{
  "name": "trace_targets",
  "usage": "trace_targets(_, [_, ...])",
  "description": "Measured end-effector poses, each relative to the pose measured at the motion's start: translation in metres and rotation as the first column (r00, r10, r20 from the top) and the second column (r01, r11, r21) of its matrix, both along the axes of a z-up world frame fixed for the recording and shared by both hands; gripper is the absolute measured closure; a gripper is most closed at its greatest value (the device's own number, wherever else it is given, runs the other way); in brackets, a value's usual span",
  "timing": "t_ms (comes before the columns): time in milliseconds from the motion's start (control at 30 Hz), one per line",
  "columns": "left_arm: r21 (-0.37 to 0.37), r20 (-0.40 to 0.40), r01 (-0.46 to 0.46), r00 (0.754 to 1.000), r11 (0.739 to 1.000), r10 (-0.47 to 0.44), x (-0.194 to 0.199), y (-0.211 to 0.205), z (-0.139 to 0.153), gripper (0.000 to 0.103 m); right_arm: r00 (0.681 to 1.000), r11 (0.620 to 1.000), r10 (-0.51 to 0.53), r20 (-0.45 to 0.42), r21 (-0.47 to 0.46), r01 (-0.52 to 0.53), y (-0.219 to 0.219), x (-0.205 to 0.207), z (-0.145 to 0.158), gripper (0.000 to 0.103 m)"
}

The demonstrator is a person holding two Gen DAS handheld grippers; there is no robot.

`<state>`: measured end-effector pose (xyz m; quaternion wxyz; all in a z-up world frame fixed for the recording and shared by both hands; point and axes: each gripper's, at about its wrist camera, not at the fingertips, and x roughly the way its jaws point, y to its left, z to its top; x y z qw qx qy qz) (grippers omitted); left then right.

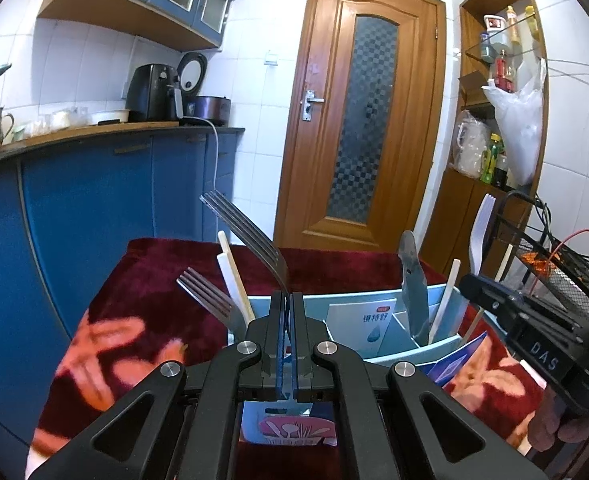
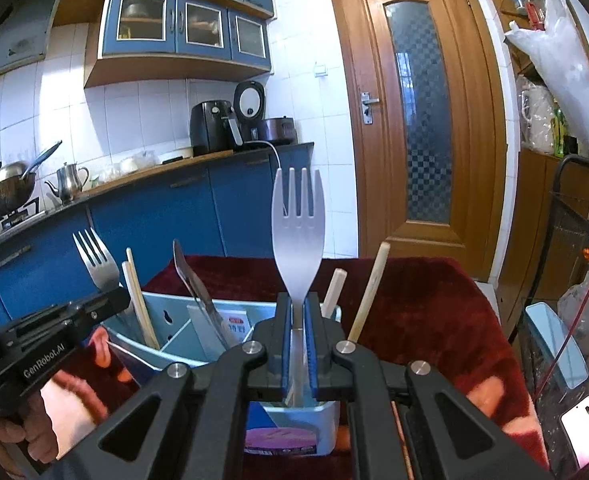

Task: Organize utensils
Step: 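Release the steel fork into the holder with the left gripper while the right gripper releases the white fork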

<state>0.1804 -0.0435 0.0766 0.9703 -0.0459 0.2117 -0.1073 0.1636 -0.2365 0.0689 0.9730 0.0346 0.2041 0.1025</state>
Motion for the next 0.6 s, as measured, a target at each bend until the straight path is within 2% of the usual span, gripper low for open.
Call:
trace_targets(400, [0.005, -0.048, 0.009, 0.999, 1.000, -0.009, 0.001, -0.004, -0.004, 0.099, 0.999, 1.000, 0.008, -0.032, -0.003, -0.008, 0.004, -0.003, -0.007, 0.094])
trace_targets(500, [0.012, -0.051, 0.007, 0.999, 1.000, -0.007, -0.003, -0.004, -0.003, 0.097, 0.999, 1.000, 0.008, -0.035, 0.004, -0.008, 0.004, -0.006, -0.006, 0.085])
trace_targets(600, [0.017, -0.056, 0.005, 0.998, 1.000, -0.004, -0.009, -0.004, -0.002, 0.095, 0.999, 1.000, 0.011, -0.032, 0.015, -0.010, 0.003, -0.010, -0.005, 0.084])
